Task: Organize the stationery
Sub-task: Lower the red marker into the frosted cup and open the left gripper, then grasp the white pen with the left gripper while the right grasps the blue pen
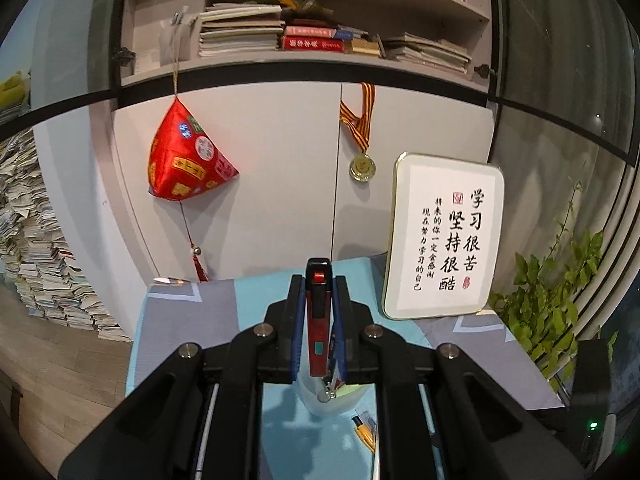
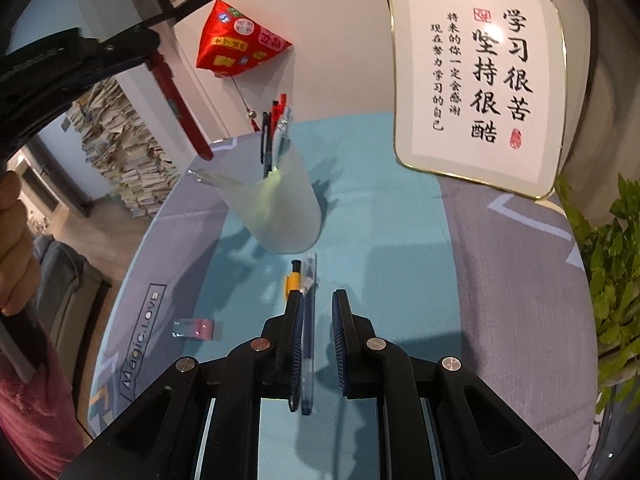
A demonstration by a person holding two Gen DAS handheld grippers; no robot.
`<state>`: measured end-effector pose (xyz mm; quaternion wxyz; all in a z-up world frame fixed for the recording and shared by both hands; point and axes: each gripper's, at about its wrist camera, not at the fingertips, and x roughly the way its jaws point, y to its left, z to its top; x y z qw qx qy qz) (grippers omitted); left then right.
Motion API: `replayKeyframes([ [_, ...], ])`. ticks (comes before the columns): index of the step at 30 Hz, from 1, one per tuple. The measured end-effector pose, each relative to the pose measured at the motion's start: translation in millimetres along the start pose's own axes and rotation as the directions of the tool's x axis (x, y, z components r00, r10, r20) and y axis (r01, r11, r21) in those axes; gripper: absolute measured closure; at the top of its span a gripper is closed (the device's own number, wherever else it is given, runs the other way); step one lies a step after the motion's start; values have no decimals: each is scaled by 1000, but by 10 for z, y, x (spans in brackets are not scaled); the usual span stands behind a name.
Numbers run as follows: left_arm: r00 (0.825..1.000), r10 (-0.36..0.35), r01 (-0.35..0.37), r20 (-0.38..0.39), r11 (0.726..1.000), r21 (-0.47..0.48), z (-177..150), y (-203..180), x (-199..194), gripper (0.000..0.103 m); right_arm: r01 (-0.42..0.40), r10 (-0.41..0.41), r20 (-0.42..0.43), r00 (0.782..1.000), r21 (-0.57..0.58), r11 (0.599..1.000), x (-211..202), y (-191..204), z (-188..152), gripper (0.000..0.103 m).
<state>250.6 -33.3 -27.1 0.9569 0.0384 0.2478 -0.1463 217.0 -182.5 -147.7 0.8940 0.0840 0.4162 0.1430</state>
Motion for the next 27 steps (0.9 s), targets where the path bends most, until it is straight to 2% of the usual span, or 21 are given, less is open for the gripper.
replayKeyframes([
  [20,991,30,-25,-132,999,34,-355,-33,428,90,-23,24,-32,999,20,1000,79,-9,-83,89],
  [23,990,11,-9,-140,1000,16,-375,-7,420,89,-21,22,-37,999,18,1000,79,-5,-85,89],
  [24,990,11,-9,-140,1000,15,-378,-7,406,89,-20,21,-40,999,17,1000,81,-5,-86,89],
  [27,992,26,-24,-124,999,23,-376,-11,341,77,-20,21,-49,999,19,1000,97,-10,-95,89],
])
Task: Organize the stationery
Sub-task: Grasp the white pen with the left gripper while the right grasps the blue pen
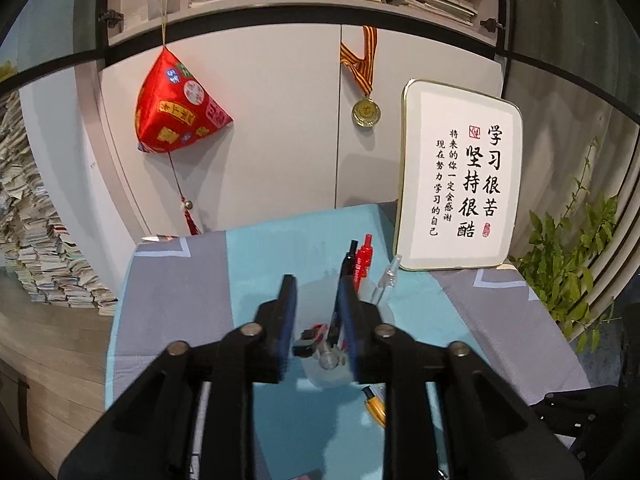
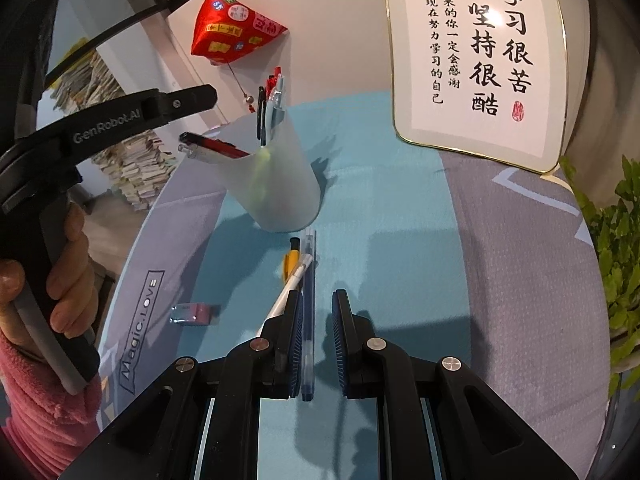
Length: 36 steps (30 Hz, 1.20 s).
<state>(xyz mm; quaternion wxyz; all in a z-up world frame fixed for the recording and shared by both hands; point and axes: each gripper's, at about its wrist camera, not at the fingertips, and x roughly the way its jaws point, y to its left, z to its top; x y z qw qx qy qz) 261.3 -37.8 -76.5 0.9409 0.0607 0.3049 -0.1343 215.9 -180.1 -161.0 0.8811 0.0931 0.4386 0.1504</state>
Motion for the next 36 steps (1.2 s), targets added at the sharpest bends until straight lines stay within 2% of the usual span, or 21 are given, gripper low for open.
replayKeyframes([
  [1,1000,7,-7,10,1000,1,-7,4,-44,73,-1,1,-3,1000,0,1000,10,-3,-3,89],
  [5,999,20,-20,44,1000,11,-76,17,-236,71,-2,2,-16,1000,-4,1000,47,3,-10,89],
  [9,1000,-11,10,20,1000,9,-279,12,-392,71,-2,2,-26,1000,-4,1000,84,12,-17,88],
  [15,984,-149,153,-97,987,42,-784,-191,-392,71,1,0,-39,999,31,1000,142,-42,-40,88],
  [19,966,-148,168,-212,982,81,-1084,-385,-145,71,1,2,-49,999,68,998,155,-97,-55,88],
  [24,947,-141,172,-289,981,87,-1225,-503,111,71,2,1,-65,998,51,999,151,-65,-116,88],
  [26,939,-133,165,-316,983,77,-1254,-507,192,76,0,2,-70,998,37,999,153,-41,-126,88],
  [27,933,-128,159,-336,985,66,-1264,-493,243,89,1,1,-72,997,33,999,161,-31,-121,88],
  [28,924,-135,161,-357,986,46,-1277,-460,291,94,2,0,-75,997,31,1000,171,-28,-121,88],
  [33,932,-95,104,-350,995,5,-1287,-278,235,97,5,-2,-85,996,26,1000,232,-21,-97,88],
  [36,929,-103,95,-355,995,-40,-1306,-174,213,97,11,-11,-91,996,0,1000,308,51,-76,88],
])
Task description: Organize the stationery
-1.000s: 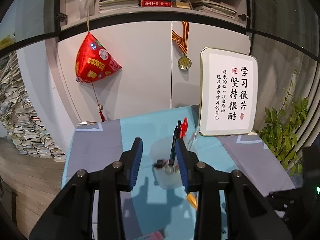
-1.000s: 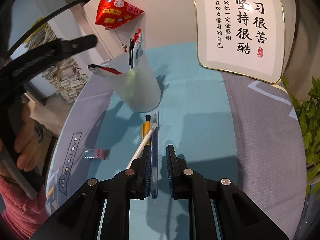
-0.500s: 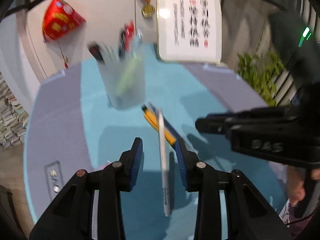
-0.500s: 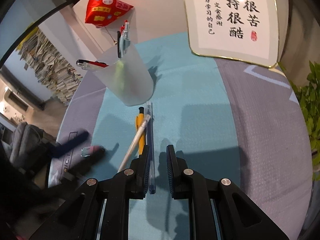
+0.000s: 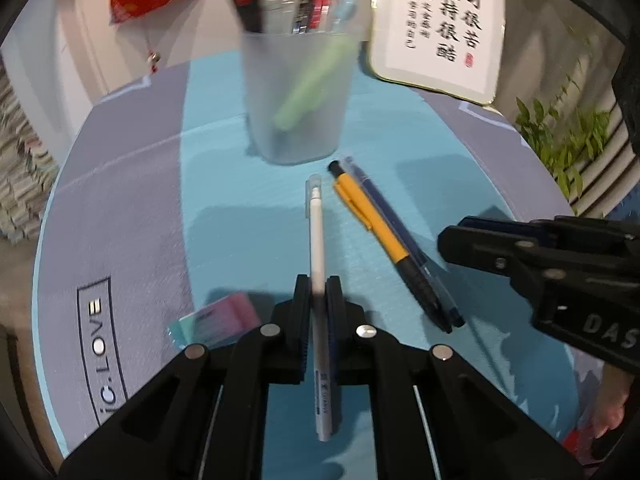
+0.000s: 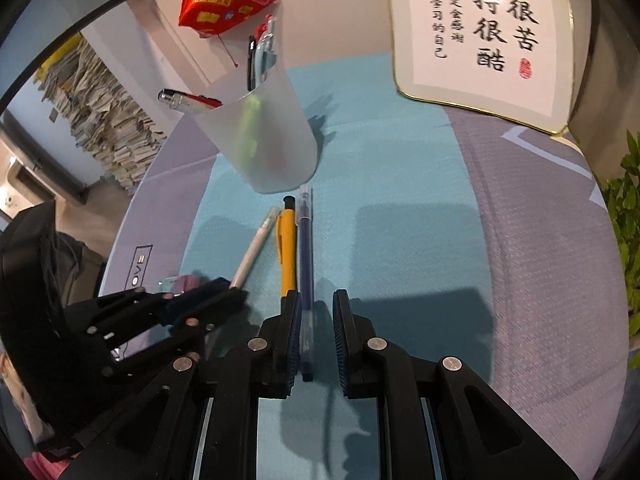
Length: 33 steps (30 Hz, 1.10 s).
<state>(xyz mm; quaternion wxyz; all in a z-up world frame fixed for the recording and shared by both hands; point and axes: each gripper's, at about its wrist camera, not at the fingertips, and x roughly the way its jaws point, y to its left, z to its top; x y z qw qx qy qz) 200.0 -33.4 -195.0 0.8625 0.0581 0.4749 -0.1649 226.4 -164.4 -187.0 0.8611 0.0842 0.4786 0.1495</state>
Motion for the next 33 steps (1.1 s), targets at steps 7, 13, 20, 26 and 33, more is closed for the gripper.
replayKeyframes([
  [7,1000,4,-4,5,1000,1,-77,3,-42,96,73,-73,-2,997,-49,996,191,141,59,88],
  [13,1000,14,-14,11,1000,6,-14,-5,14,95,144,-145,-2,989,-99,985,296,189,101,88],
  [20,1000,9,-9,11,1000,-1,-14,20,11,96,147,-148,-7,989,-107,983,247,151,62,94],
  [26,1000,-16,16,-23,1000,1,-148,31,-89,97,143,-149,-45,988,-123,982,-30,-35,-162,94],
  [33,1000,1,-1,12,1000,20,5,-66,-65,76,129,-142,-91,986,-144,981,-4,-73,-221,91],
])
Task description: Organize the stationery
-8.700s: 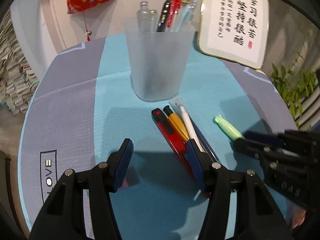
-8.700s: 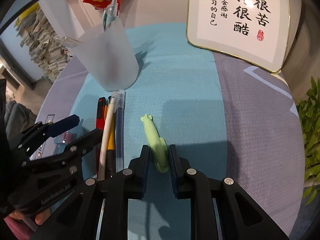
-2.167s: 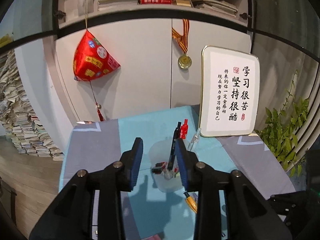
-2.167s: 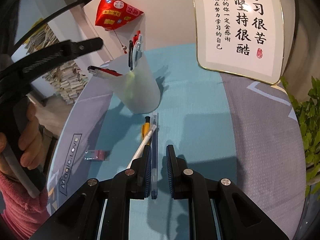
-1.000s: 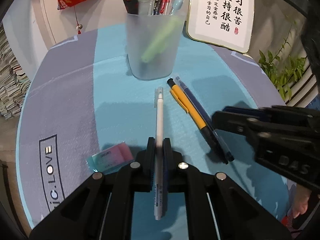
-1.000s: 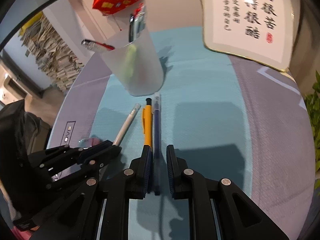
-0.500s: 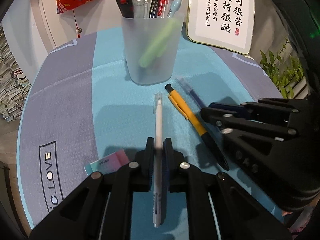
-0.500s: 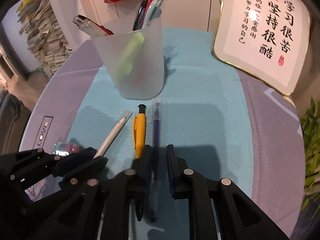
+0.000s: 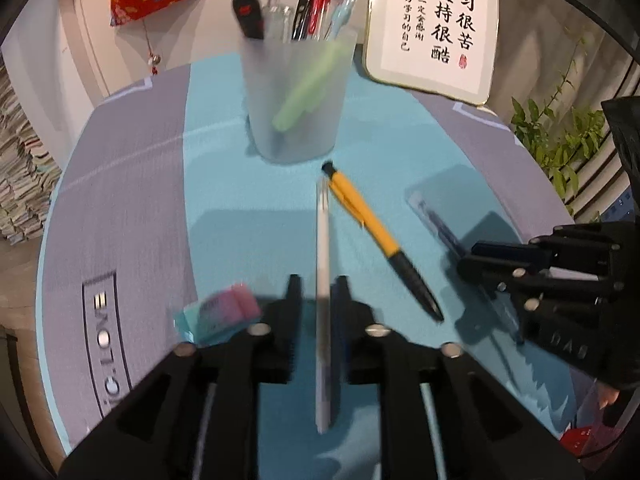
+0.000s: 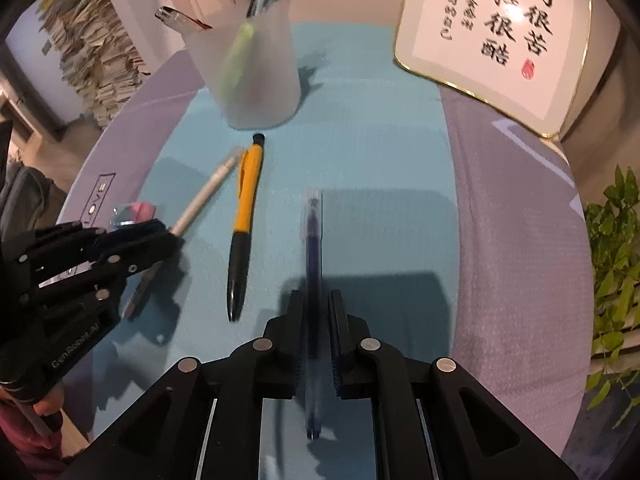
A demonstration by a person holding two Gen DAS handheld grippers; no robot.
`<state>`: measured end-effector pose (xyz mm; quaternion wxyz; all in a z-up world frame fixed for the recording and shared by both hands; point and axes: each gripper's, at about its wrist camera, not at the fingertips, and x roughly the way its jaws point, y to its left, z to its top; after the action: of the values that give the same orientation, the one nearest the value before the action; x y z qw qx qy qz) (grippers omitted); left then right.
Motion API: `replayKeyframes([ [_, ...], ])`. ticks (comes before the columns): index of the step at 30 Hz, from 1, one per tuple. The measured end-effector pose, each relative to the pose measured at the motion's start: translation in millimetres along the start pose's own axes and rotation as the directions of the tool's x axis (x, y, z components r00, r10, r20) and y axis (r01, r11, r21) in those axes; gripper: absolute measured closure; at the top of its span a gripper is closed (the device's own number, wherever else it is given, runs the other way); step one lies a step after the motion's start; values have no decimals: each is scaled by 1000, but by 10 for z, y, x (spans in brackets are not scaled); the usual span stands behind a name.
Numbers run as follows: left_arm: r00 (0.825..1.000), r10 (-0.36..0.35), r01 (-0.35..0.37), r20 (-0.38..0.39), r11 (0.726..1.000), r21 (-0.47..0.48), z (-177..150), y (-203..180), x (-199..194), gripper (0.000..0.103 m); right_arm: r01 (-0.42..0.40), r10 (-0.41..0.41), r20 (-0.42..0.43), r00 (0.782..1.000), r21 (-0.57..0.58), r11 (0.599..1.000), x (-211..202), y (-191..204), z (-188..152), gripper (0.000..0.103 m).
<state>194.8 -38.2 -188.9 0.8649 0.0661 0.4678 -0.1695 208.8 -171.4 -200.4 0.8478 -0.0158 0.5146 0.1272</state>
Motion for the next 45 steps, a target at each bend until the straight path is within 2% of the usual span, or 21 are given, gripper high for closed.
replayKeyframes([
  [1,1000,14,-14,6,1000,5,43,-6,13,66,-9,9,7,1000,4,1000,7,8,42,90],
  [3,999,42,-42,19,999,9,119,4,35,67,-12,12,15,1000,8,1000,26,17,107,79],
  [5,999,40,-40,18,999,-2,197,31,77,67,3,-4,31,1000,9,1000,56,16,186,75],
  [14,1000,29,-29,3,999,-15,355,41,272,69,40,-40,46,998,-17,999,174,121,370,75],
  [18,999,50,-50,10,999,9,377,-14,315,74,77,-74,62,995,-54,996,188,174,376,75],
  [20,998,57,-57,27,998,24,393,-35,336,87,85,-81,70,994,-60,995,178,174,358,76],
  [21,999,44,-45,31,998,33,395,-47,339,96,79,-75,74,994,-58,995,171,175,356,85],
  [22,999,42,-43,30,998,38,391,-54,339,97,69,-65,73,995,-52,996,173,162,360,90],
  [24,999,33,-34,23,998,47,378,-56,324,98,30,-28,71,997,-19,999,147,106,353,90],
  [27,1000,2,-2,22,1000,21,341,3,233,98,-10,9,92,996,15,1000,54,16,334,90],
  [32,997,-16,16,80,1000,-5,316,51,-71,98,-69,60,163,985,52,996,-251,-78,269,90],
  [45,967,-16,23,255,999,-25,235,39,-843,97,-97,78,293,953,50,994,-764,82,133,90],
])
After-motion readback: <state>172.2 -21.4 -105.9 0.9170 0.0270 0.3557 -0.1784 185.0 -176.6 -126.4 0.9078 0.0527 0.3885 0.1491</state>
